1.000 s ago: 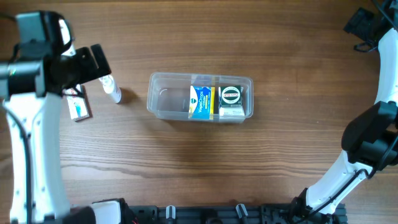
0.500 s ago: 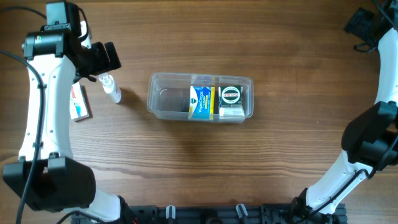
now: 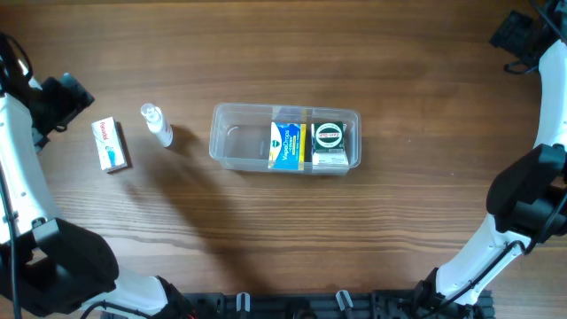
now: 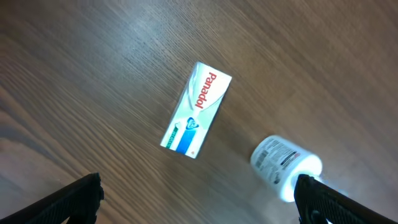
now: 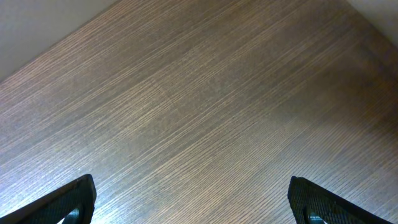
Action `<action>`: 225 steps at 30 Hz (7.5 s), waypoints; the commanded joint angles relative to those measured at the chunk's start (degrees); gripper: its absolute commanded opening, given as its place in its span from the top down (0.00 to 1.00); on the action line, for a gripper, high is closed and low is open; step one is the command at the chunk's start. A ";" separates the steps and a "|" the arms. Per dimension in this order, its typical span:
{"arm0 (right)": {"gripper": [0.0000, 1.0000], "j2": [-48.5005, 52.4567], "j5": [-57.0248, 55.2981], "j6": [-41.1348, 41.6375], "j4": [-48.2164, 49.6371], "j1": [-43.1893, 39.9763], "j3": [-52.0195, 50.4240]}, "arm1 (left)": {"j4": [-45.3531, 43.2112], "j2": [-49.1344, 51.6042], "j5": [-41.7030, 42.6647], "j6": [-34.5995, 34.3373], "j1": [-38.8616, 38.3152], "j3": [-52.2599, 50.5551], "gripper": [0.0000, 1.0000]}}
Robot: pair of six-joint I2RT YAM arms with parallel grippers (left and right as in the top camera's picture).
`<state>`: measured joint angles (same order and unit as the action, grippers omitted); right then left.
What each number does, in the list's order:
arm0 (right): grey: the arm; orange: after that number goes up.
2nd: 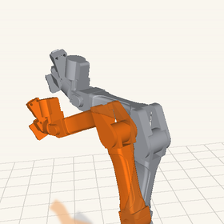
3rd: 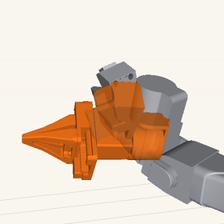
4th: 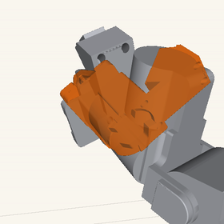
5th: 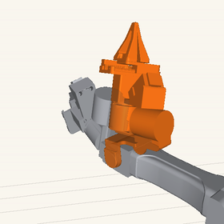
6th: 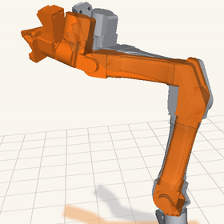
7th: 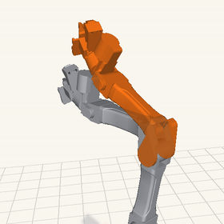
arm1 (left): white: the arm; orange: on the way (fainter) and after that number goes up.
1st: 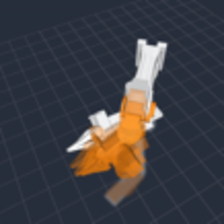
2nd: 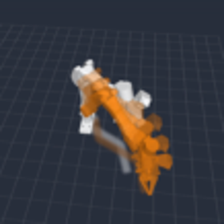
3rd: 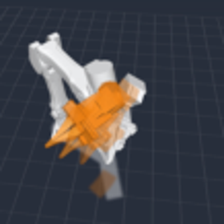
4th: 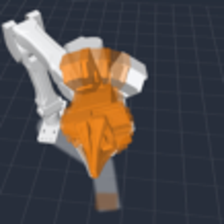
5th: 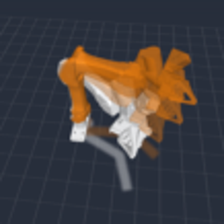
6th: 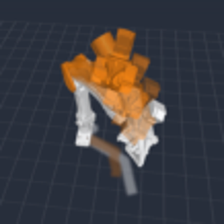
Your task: Pack container
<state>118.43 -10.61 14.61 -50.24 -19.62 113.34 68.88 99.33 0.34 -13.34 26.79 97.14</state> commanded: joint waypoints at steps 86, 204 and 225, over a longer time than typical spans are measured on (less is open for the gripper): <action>0.00 0.24 -0.96 -0.96 0.11 0.15 0.55 | -3.93 25.73 -4.72 17.40 -3.15 4.09 0.53; 0.00 0.24 -0.96 -0.96 0.13 0.15 0.55 | -5.55 16.59 0.28 -10.64 -47.56 -3.50 0.54; 0.00 0.24 -0.96 -0.96 0.13 0.15 0.55 | 1.81 13.27 5.73 -3.34 -47.63 -3.28 0.47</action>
<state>118.43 -10.79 14.61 -50.22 -19.62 113.34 70.54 114.30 5.10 -17.89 -20.53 94.02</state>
